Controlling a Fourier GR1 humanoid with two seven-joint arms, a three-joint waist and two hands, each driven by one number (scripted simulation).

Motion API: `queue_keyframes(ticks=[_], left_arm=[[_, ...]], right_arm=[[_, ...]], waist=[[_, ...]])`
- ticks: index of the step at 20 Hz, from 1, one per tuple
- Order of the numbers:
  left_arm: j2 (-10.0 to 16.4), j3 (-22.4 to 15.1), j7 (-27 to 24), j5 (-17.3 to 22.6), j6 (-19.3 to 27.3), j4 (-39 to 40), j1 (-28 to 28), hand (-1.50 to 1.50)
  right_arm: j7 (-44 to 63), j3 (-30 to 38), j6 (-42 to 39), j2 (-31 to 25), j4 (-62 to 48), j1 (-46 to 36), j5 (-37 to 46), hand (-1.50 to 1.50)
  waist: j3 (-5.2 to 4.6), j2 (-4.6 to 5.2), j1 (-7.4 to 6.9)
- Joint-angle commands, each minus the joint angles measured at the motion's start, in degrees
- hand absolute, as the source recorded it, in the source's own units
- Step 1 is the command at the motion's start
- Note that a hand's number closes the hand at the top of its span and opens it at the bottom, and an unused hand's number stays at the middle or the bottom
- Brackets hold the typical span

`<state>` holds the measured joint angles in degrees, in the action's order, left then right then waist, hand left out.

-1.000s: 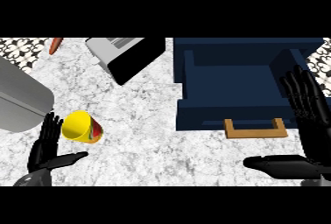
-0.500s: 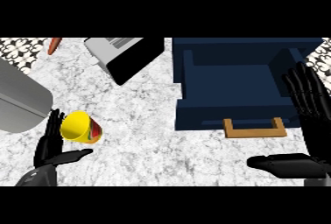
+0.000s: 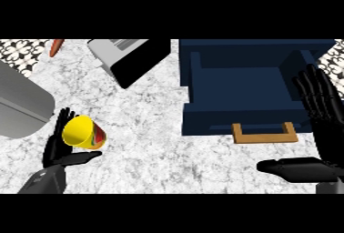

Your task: Pick up the cup, place it into the drawer and close the drawer

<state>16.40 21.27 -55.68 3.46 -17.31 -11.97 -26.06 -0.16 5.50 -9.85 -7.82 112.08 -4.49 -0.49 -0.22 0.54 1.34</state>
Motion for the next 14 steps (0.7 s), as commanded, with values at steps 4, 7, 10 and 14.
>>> queue_keyframes(ticks=[4,7,10,14], left_arm=[[-1.3,0.0,-3.5,1.3,-11.7,-0.5,-1.1,1.5],[-1.9,-0.8,-4.2,1.1,-13.9,-1.5,-0.9,1.5],[-1.9,0.4,-3.3,3.1,-17.8,-1.9,-0.4,1.5],[-4.9,-0.9,-4.7,2.8,-17.3,-4.3,-0.1,1.5]], right_arm=[[-1.3,0.5,-0.5,0.3,-2.2,-0.1,-0.7,-1.5],[-1.0,0.8,-0.9,-0.3,-1.5,-0.1,-1.0,-1.5],[0.2,0.0,-0.6,-0.1,0.8,0.7,-0.6,-1.5],[-1.8,3.3,-1.4,-1.8,-3.7,-1.2,-1.9,-1.5]], waist=[[-0.01,0.04,0.07],[-0.05,0.07,0.32],[-0.05,-0.12,0.2],[0.07,-0.19,-0.41]])
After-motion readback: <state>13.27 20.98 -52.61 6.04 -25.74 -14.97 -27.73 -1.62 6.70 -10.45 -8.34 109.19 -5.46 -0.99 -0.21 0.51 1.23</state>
